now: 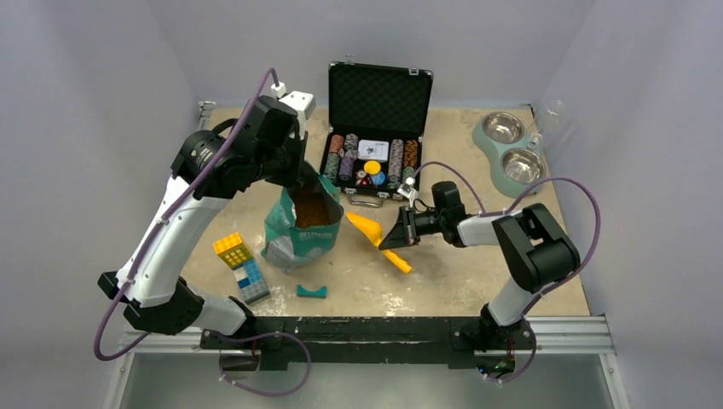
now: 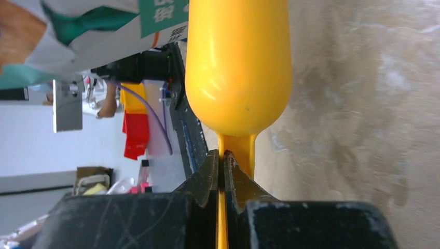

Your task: Serve the pet food

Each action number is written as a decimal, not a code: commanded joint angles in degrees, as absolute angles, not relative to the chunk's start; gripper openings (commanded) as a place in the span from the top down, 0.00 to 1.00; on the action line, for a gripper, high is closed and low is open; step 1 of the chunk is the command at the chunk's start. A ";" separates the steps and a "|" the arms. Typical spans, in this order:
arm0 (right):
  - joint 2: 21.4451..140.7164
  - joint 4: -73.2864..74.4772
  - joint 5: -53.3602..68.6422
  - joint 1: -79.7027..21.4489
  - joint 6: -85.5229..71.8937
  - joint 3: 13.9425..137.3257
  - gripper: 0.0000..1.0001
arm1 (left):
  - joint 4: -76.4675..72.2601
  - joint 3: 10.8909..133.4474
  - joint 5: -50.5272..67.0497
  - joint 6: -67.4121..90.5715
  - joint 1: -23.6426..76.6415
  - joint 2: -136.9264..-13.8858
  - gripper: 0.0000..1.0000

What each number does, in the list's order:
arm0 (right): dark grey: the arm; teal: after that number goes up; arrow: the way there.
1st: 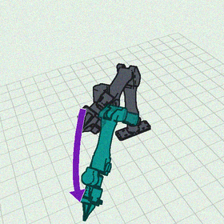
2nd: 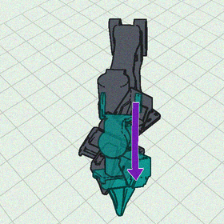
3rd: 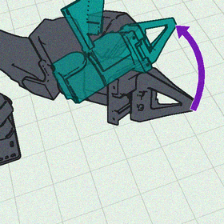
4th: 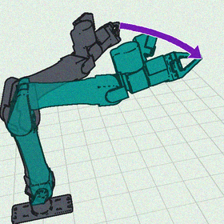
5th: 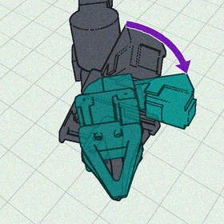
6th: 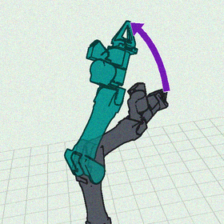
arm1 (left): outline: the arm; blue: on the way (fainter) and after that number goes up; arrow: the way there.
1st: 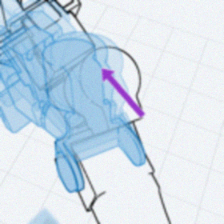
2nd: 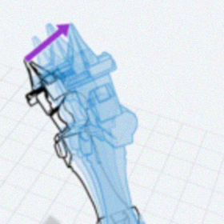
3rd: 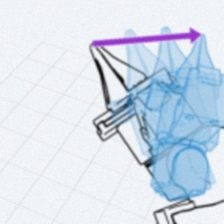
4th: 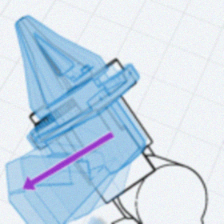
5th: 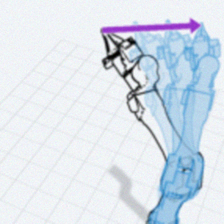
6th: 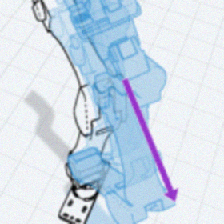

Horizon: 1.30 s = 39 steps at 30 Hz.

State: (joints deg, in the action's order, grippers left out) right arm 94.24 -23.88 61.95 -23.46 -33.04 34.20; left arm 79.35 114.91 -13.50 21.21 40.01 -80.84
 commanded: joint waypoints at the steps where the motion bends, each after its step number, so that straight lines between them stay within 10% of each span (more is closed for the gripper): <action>1: 96.61 -29.00 64.29 -22.20 -33.69 35.27 1.00 | 75.13 119.40 -11.61 20.85 40.01 -80.20 1.00; 26: 101.94 -43.25 52.46 -21.17 -37.59 22.87 0.76 | 73.93 116.21 -7.38 22.73 40.01 -80.92 1.00; 32: 101.96 -41.68 54.49 -19.58 -41.94 24.85 0.99 | 73.22 114.38 -7.80 23.76 40.07 -79.36 1.00; 39: 102.54 -30.69 51.12 -15.30 -43.50 27.95 0.94 | 73.31 114.61 -7.55 24.55 40.04 -79.34 1.00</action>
